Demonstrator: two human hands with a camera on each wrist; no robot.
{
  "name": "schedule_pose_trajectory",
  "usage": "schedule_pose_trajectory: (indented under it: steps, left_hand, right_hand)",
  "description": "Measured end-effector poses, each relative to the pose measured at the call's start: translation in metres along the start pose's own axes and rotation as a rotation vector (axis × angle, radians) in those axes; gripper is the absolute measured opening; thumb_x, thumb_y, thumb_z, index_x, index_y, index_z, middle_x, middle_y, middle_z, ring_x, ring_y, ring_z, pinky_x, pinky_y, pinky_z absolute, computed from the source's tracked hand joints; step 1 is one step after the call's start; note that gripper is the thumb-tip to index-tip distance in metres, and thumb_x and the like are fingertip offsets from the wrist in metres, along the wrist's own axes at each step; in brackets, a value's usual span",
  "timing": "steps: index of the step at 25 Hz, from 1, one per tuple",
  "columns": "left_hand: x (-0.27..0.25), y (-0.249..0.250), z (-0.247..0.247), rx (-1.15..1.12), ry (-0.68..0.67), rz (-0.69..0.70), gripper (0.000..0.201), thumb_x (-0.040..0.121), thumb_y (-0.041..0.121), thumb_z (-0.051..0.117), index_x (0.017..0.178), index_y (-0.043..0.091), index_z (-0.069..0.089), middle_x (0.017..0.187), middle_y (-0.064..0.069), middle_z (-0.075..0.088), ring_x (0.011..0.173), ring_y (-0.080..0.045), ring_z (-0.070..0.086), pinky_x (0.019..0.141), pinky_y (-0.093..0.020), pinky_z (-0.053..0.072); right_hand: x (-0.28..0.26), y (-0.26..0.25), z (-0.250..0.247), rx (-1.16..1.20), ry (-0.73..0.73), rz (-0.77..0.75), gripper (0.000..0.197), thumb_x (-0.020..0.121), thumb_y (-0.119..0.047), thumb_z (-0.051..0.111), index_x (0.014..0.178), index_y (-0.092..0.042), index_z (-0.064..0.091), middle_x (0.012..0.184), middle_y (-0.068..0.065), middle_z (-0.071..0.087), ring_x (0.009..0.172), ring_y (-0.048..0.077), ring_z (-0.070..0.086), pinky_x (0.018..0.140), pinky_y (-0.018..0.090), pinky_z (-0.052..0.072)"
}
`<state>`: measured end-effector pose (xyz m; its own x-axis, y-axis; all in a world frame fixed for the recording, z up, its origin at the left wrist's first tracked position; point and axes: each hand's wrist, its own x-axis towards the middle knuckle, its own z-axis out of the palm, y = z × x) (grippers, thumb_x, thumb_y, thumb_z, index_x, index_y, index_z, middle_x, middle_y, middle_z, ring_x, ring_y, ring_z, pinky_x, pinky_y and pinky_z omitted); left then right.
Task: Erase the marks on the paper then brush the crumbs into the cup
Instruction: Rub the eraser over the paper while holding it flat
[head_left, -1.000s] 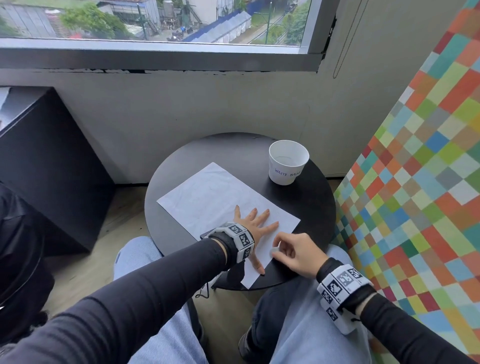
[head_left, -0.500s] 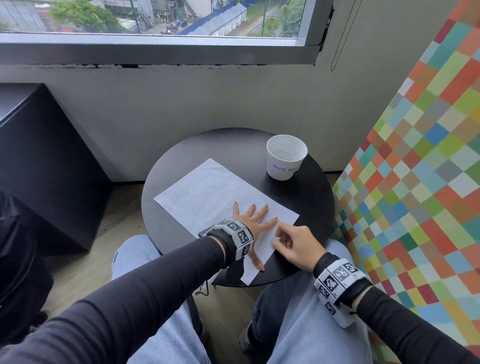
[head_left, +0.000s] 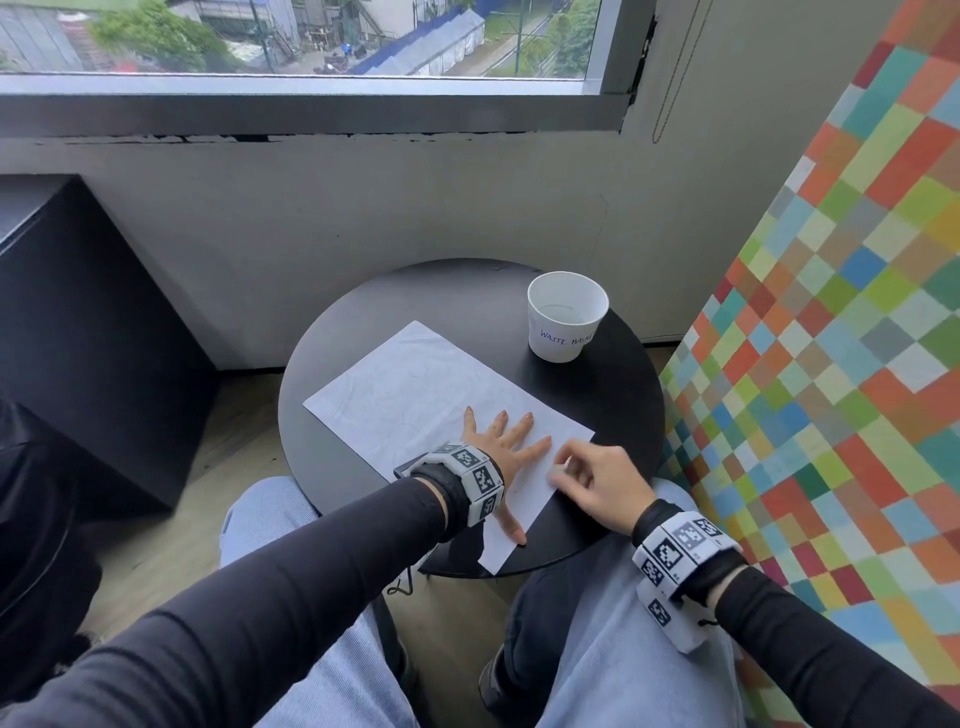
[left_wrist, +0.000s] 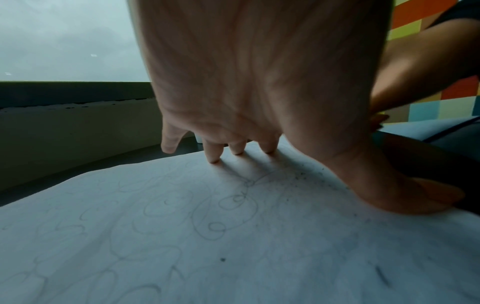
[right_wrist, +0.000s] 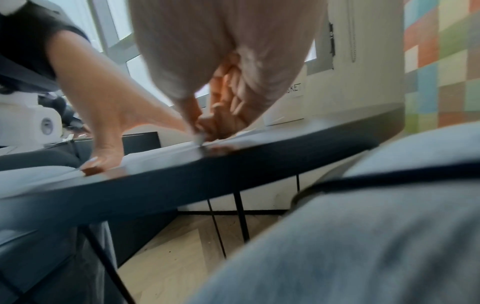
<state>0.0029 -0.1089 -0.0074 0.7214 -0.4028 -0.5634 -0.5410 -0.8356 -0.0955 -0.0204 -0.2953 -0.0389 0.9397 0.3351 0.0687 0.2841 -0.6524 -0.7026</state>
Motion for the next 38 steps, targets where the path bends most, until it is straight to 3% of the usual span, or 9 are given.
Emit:
schedule_pose_trajectory:
  steps: [3,9,15,19,23,29,32,36,38]
  left_hand:
    - [-0.003,0.000,-0.001,0.036,0.006,0.018,0.137,0.061,0.080,0.071,0.155,0.033,-0.018,0.163,-0.005,-0.022,0.151,-0.036,-0.010,0.109,-0.074,-0.006]
    - [-0.002,0.004,-0.003,0.089,0.138,0.061,0.115,0.072,0.076,0.064,0.158,0.030,0.005,0.165,-0.004,0.004,0.151,-0.034,-0.008,0.105,-0.075,-0.012]
    - [0.000,0.005,0.003,-0.106,0.113,0.055,0.109,0.078,0.074,0.060,0.157,0.035,-0.003,0.165,0.004,-0.014,0.152,-0.027,-0.006,0.111,-0.073,0.003]
    - [0.000,0.007,0.001,-0.085,0.085,0.054,0.113,0.077,0.075,0.059,0.157,0.033,-0.008,0.165,0.003,-0.015,0.152,-0.028,-0.006,0.112,-0.073,0.003]
    - [-0.003,0.010,0.001,-0.050,0.073,0.088,0.116,0.078,0.074,0.060,0.157,0.026,-0.010,0.165,0.004,-0.016,0.152,-0.029,-0.005,0.111,-0.072,0.000]
    - [-0.004,0.014,0.008,-0.076,0.078,0.150,0.118,0.077,0.072,0.062,0.157,0.026,-0.012,0.164,0.005,-0.017,0.152,-0.030,-0.008,0.111,-0.074,-0.002]
    - [-0.003,0.014,0.010,-0.085,0.080,0.143,0.119,0.077,0.073,0.062,0.157,0.026,-0.011,0.164,0.005,-0.018,0.152,-0.029,-0.009,0.111,-0.074,-0.003]
    - [-0.004,0.014,0.008,-0.072,0.081,0.137,0.119,0.076,0.074,0.062,0.158,0.026,-0.010,0.164,0.005,-0.017,0.152,-0.028,-0.007,0.110,-0.073,-0.003]
    - [-0.004,0.015,0.008,-0.065,0.076,0.127,0.119,0.076,0.074,0.062,0.158,0.026,-0.010,0.164,0.005,-0.017,0.152,-0.027,-0.007,0.110,-0.073,-0.003]
  right_hand:
    - [0.004,0.005,-0.010,0.050,0.230,0.077,0.012,0.083,-0.019,0.072,0.082,-0.014,0.061,0.061,0.004,0.056,0.050,0.010,0.047,0.054,0.011,0.037]
    - [-0.003,0.007,-0.008,0.001,0.001,0.026,0.010,0.082,-0.021,0.073,0.087,-0.017,0.065,0.065,0.002,0.060,0.054,0.009,0.049,0.060,0.013,0.040]
    - [-0.009,0.000,-0.002,-0.023,-0.198,-0.080,0.011,0.083,-0.021,0.072,0.089,-0.015,0.066,0.061,-0.011,0.056,0.054,0.005,0.051,0.060,0.009,0.039]
    - [0.002,0.009,-0.016,-0.085,-0.032,0.022,0.012,0.083,-0.024,0.072,0.087,-0.015,0.066,0.065,-0.005,0.060,0.054,0.008,0.051,0.061,0.015,0.041]
    - [0.003,0.003,-0.022,-0.194,-0.170,-0.057,0.013,0.085,-0.023,0.069,0.092,-0.014,0.063,0.064,-0.013,0.052,0.059,0.003,0.048,0.063,0.009,0.036]
    - [-0.001,0.001,-0.024,-0.241,-0.188,-0.080,0.014,0.086,-0.023,0.066,0.094,-0.014,0.060,0.066,-0.013,0.051,0.059,-0.002,0.045,0.065,0.019,0.037]
    - [-0.014,-0.006,-0.013,-0.205,-0.211,-0.107,0.013,0.086,-0.023,0.066,0.092,-0.013,0.060,0.062,-0.016,0.047,0.056,-0.002,0.045,0.062,0.012,0.035]
    - [-0.009,0.005,-0.018,-0.172,-0.022,0.002,0.011,0.084,-0.022,0.067,0.084,-0.015,0.059,0.057,-0.012,0.050,0.054,0.000,0.048,0.061,0.018,0.036]
    - [-0.013,0.006,-0.017,-0.129,-0.052,-0.028,0.010,0.084,-0.021,0.067,0.084,-0.015,0.059,0.058,-0.010,0.052,0.054,0.003,0.050,0.060,0.018,0.038]
